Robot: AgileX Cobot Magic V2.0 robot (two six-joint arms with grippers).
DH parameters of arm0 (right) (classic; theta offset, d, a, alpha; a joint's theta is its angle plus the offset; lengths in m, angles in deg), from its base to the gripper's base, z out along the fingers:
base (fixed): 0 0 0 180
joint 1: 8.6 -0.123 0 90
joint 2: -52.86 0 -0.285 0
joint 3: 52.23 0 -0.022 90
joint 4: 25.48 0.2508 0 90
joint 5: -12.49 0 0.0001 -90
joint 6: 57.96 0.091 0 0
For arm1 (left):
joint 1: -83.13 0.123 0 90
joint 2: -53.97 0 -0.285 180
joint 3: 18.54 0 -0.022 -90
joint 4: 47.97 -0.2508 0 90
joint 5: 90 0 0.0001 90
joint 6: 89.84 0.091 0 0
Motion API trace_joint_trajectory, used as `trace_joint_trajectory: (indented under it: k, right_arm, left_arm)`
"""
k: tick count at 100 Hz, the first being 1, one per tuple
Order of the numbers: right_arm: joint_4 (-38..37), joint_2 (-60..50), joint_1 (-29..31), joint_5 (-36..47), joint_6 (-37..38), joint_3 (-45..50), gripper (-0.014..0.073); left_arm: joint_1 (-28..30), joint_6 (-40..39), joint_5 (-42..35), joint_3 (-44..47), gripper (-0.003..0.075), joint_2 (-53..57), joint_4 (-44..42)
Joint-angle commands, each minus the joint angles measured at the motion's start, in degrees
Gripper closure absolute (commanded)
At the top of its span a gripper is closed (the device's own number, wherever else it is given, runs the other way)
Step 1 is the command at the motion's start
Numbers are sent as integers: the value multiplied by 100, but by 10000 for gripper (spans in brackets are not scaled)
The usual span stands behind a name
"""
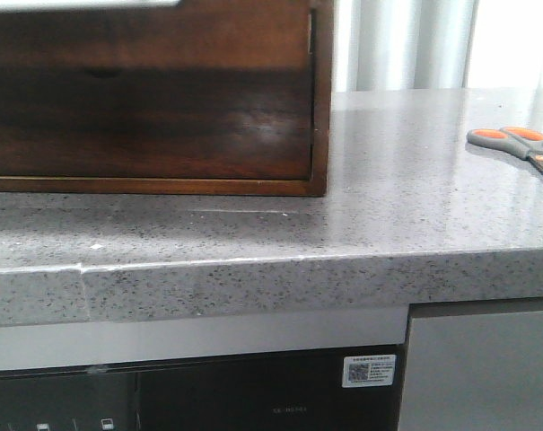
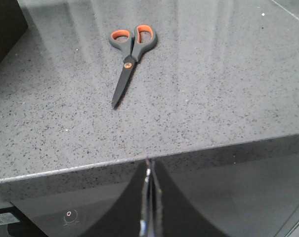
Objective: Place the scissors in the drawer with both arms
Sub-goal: 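Pull the drawer out toward the robot with the left gripper, then lower the right gripper and grasp the grey-orange scissors at the pivot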
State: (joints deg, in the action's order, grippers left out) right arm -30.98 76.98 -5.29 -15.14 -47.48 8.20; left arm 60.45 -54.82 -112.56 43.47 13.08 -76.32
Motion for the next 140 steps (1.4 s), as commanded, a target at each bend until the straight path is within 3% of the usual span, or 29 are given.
trace_joint_trajectory:
  k: [1, 22, 41, 51, 70, 95, 140]
  right_arm:
    - [-9, 170, -26, 352, -32, -221, 659]
    - [-9, 867, -247, 322, -32, -526, 622]
    - [-9, 1937, -331, 369, -32, -1051, 336]
    - [-9, 2525, -331, 309, -32, -1431, 239]
    - [-18, 3786, -331, 88, -54, -2417, 242]
    - [-33, 5672, -331, -1072, -142, -4147, 242]
    - [-51, 7995, -356, -2370, -183, -6523, 242]
  left_arm:
    - [6, -424, -825, -200, 368, 10, 193]
    - [6, -1581, -1262, -200, 372, 287, 193]
    - [6, -2064, -1379, -200, 372, 779, 193]
    - [6, -2078, -1323, -200, 372, 1066, 193]
    - [6, -2663, -1208, -200, 372, 1585, 215]
    - [6, -2659, -470, -200, 372, 2033, 215]
    - [6, -2659, -295, -200, 372, 2124, 215]
